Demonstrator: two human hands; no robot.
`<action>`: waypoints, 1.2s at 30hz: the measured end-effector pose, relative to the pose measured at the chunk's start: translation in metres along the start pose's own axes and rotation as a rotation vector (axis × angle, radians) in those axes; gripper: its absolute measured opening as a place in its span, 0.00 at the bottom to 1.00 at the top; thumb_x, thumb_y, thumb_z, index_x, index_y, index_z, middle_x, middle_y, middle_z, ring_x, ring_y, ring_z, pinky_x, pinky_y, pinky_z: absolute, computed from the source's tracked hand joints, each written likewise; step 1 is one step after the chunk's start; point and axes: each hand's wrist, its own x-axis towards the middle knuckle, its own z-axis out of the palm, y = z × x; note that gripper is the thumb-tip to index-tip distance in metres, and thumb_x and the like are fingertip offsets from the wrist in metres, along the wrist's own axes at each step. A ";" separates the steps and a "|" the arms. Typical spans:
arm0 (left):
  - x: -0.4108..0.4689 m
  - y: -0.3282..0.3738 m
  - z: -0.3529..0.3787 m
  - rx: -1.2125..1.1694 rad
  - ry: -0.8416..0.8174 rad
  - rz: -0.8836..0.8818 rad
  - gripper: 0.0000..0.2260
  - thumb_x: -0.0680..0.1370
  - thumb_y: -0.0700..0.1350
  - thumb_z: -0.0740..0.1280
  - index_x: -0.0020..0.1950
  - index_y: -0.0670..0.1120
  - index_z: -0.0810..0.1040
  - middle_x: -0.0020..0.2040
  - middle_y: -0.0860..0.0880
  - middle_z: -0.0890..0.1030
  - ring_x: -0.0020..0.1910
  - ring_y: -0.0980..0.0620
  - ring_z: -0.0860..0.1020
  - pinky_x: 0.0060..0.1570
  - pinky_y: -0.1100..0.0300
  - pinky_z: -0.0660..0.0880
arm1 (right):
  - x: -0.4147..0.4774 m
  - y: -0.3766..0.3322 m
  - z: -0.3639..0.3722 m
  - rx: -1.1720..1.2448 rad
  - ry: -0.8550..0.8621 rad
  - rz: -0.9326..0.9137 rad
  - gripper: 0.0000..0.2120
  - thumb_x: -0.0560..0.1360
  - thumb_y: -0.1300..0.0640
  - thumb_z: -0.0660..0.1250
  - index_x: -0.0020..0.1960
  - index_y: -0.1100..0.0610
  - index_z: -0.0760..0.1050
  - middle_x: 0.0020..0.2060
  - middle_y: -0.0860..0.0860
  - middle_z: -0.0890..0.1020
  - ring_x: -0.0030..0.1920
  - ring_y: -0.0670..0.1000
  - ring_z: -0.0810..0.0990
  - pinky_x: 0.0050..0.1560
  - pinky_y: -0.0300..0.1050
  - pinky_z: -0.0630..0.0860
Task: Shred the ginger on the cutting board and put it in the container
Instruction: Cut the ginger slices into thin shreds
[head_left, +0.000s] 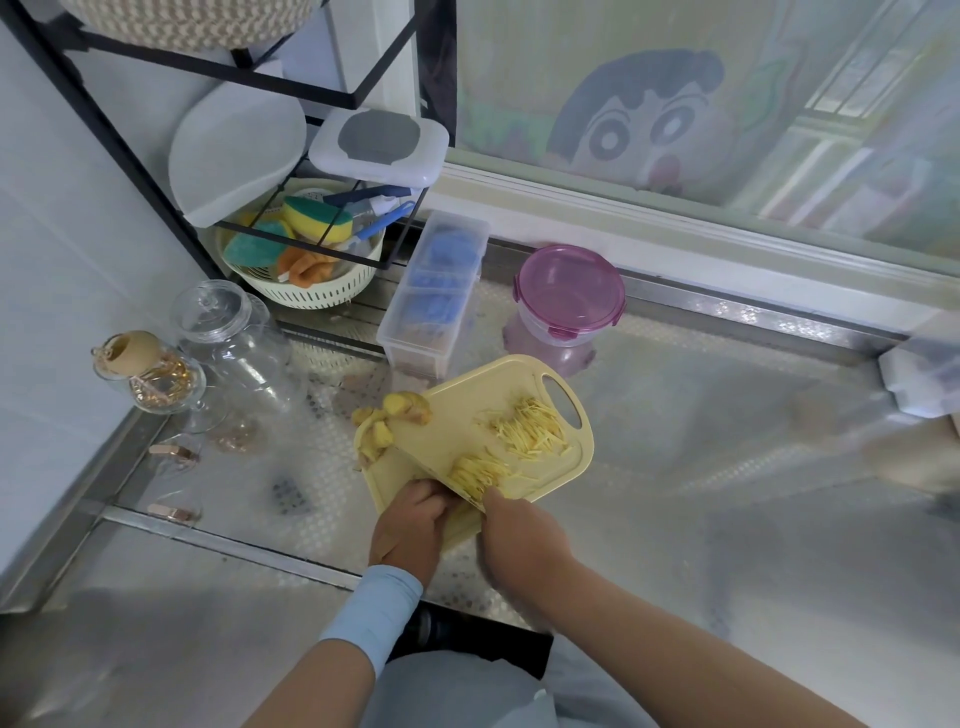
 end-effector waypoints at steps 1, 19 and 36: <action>0.000 0.000 0.000 -0.005 0.002 0.004 0.12 0.70 0.30 0.72 0.48 0.44 0.85 0.48 0.46 0.82 0.48 0.46 0.80 0.46 0.61 0.69 | -0.002 0.001 0.001 -0.001 0.004 -0.005 0.04 0.80 0.58 0.56 0.55 0.54 0.65 0.40 0.52 0.75 0.37 0.57 0.74 0.37 0.49 0.71; -0.002 -0.005 0.008 -0.191 0.140 0.014 0.12 0.75 0.47 0.63 0.46 0.45 0.86 0.49 0.50 0.82 0.50 0.57 0.73 0.54 0.80 0.60 | -0.018 0.015 0.005 0.016 -0.007 0.005 0.06 0.82 0.55 0.56 0.58 0.53 0.64 0.39 0.52 0.78 0.36 0.56 0.77 0.37 0.51 0.75; 0.000 -0.003 0.007 -0.131 0.228 0.096 0.13 0.73 0.46 0.62 0.41 0.43 0.85 0.44 0.45 0.83 0.47 0.53 0.73 0.48 0.73 0.65 | -0.019 0.019 0.006 -0.022 0.040 -0.008 0.06 0.81 0.54 0.56 0.58 0.52 0.65 0.36 0.50 0.74 0.34 0.55 0.74 0.34 0.48 0.71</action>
